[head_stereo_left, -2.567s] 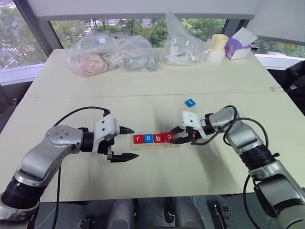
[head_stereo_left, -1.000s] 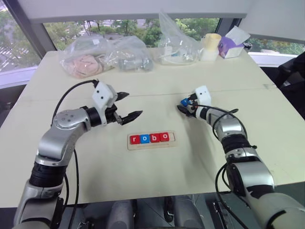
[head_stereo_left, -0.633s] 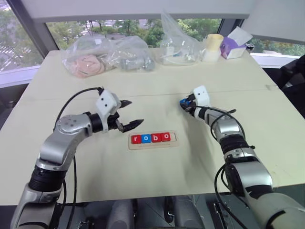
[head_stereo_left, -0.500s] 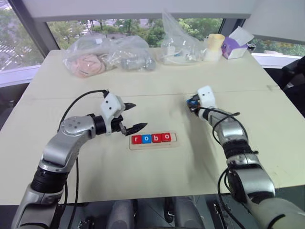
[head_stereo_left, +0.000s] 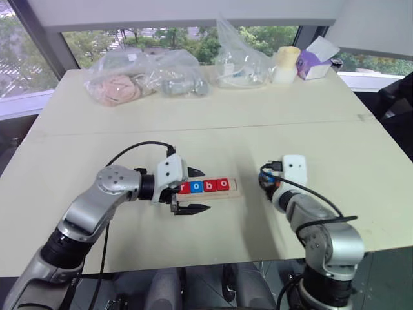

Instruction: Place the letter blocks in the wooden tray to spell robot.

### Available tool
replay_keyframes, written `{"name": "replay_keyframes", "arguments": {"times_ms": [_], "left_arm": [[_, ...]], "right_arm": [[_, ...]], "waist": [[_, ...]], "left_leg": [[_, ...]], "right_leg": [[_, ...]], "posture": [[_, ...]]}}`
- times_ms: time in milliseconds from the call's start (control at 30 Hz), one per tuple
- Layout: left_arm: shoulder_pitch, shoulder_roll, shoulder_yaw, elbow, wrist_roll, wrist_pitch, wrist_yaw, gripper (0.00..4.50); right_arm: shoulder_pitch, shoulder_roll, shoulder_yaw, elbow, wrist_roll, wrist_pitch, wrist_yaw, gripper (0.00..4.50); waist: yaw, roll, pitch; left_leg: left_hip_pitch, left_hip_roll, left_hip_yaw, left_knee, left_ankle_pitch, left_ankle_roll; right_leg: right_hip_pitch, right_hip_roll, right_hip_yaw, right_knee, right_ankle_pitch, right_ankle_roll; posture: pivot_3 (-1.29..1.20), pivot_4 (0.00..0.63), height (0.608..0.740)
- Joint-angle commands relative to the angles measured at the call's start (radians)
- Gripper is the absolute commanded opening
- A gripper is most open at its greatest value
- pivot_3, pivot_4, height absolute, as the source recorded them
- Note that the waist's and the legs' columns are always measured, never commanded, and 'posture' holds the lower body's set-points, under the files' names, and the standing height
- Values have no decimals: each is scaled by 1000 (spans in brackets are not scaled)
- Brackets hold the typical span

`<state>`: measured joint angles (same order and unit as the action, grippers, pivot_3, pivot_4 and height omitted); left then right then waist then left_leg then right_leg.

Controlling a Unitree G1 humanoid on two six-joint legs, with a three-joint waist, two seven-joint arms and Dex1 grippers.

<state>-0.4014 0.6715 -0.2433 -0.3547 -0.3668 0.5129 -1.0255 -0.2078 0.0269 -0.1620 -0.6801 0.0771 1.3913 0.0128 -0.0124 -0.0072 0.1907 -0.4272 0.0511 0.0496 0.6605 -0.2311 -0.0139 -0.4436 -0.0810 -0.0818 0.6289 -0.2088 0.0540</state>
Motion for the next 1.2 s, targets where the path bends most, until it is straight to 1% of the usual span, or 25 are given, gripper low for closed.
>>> {"name": "replay_keyframes", "arguments": {"times_ms": [33, 67, 100, 167, 267, 333, 400, 433, 467, 533, 633, 700, 833, 1000, 1033, 1100, 1200], "left_arm": [[-17, -1, 4, 0, 9, -23, -9, 4500], [-18, -1, 5, 8, 12, -28, -14, 4500], [-20, 0, 8, 15, 14, -33, -19, 4500], [-23, 5, 19, 27, 11, -36, -28, 4500], [-27, 8, 45, 31, -19, -20, -40, 4500], [-27, 28, 79, 13, -84, 23, -77, 4500], [-22, 73, 86, -16, -112, 39, -133, 4500], [-20, 90, 84, -25, -116, 40, -150, 4500], [-20, 104, 82, -30, -120, 41, -162, 4500], [-14, 131, 83, -39, -125, 39, -184, 4500], [-9, 145, 90, -51, -119, 36, -186, 4500], [-7, 148, 102, -70, -117, 43, -168, 4500], [27, 167, 138, -121, -148, 90, -138, 4500], [106, 203, 167, -154, -139, 97, -106, 4500], [113, 203, 174, -159, -144, 102, -94, 4500], [126, 205, 184, -168, -148, 109, -81, 4500], [146, 210, 196, -179, -155, 117, -69, 4500]], "right_arm": [[-6, 19, -10, -62, -7, 46, -25, 3699], [-9, 6, 0, -62, -6, 45, -22, 4207], [-14, -13, 5, -61, -3, 35, -14, 4451], [-33, -112, 18, -44, 0, -40, 32, 4451], [-59, -262, 17, 10, 20, -254, 145, 4451], [-53, -446, 26, 98, 102, -516, 447, 4451], [-12, -639, 28, 174, 187, -739, 788, 4451], [-6, -702, 20, 217, 222, -781, 886, 4451], [-10, -744, 14, 266, 248, -822, 953, 4451], [-29, -811, 45, 393, 235, -940, 1053, 4451], [-60, -869, 128, 560, 179, -1095, 1173, 4451], [-99, -880, 183, 674, 148, -1176, 1236, 4451], [-197, -852, 257, 882, 91, -1322, 1288, 4451], [-282, -812, 313, 1076, 39, -1426, 1319, 4451], [-295, -804, 317, 1105, 36, -1444, 1323, 4223], [-309, -797, 324, 1144, 28, -1478, 1337, 3608], [-315, -793, 321, 1160, 29, -1495, 1347, 2150]], "waist": [[0, 0, 0], [1, 0, 0], [1, 0, 0], [1, 0, 0], [1, 0, 0], [0, -1, 0], [0, -1, 1], [1, -1, 1], [1, -2, 1], [2, -2, 1], [0, -2, 1], [1, -2, 1], [0, -3, 2], [1, -3, 2], [2, -3, 1], [3, -3, 1], [2, -3, 1]], "left_leg": [[0, 0, 1, 0, 1, 1], [-1, -1, 1, 0, 1, 1], [-1, -1, 1, 0, 1, 1], [-2, -2, 2, -1, 1, 1], [-4, -3, 2, -1, 1, 2], [-4, -3, 2, -1, 1, 2], [-4, -3, 2, -2, 1, 2], [-4, -3, 2, -3, 1, 2], [-3, -3, 2, -6, 1, 2], [0, -4, 3, -10, 1, 2], [0, -4, 4, -11, 1, 2], [0, -4, 4, -10, 1, 2], [0, -4, 5, -8, 1, 2], [1, -4, 5, -8, 1, 2], [1, -4, 5, -8, 1, 2], [1, -3, 5, -8, 1, 2], [2, -3, 4, -6, 1, 2]], "right_leg": [[0, 0, 0, 0, 0, 0], [0, 0, 0, -1, 0, 1], [0, 0, 0, -2, -1, 2], [0, 0, 0, -3, -2, 2], [0, -1, 0, -5, -2, 3], [0, -1, 0, -6, -1, 4], [1, 0, 0, -8, -1, 4], [2, 1, 0, -10, -2, 4], [2, 2, -1, -11, -2, 4], [3, 2, -1, -14, -2, 4], [3, 2, -1, -14, -2, 5], [3, 2, 0, -14, -2, 5], [3, 2, 0, -13, -2, 5], [3, 2, 0, -11, -2, 5], [3, 2, 0, -11, -2, 5], [4, 3, 0, -11, -2, 5], [6, 2, 0, -10, -2, 5]], "posture": [[0, 150, 740], [0, 150, 740], [0, 150, 740], [0, 150, 740], [0, 150, 740], [0, 150, 740], [0, 150, 740], [0, 150, 740], [0, 150, 740], [0, 150, 740], [0, 150, 740], [0, 150, 740], [0, 150, 740], [0, 150, 740], [0, 150, 740], [0, 150, 740], [0, 150, 740]]}}
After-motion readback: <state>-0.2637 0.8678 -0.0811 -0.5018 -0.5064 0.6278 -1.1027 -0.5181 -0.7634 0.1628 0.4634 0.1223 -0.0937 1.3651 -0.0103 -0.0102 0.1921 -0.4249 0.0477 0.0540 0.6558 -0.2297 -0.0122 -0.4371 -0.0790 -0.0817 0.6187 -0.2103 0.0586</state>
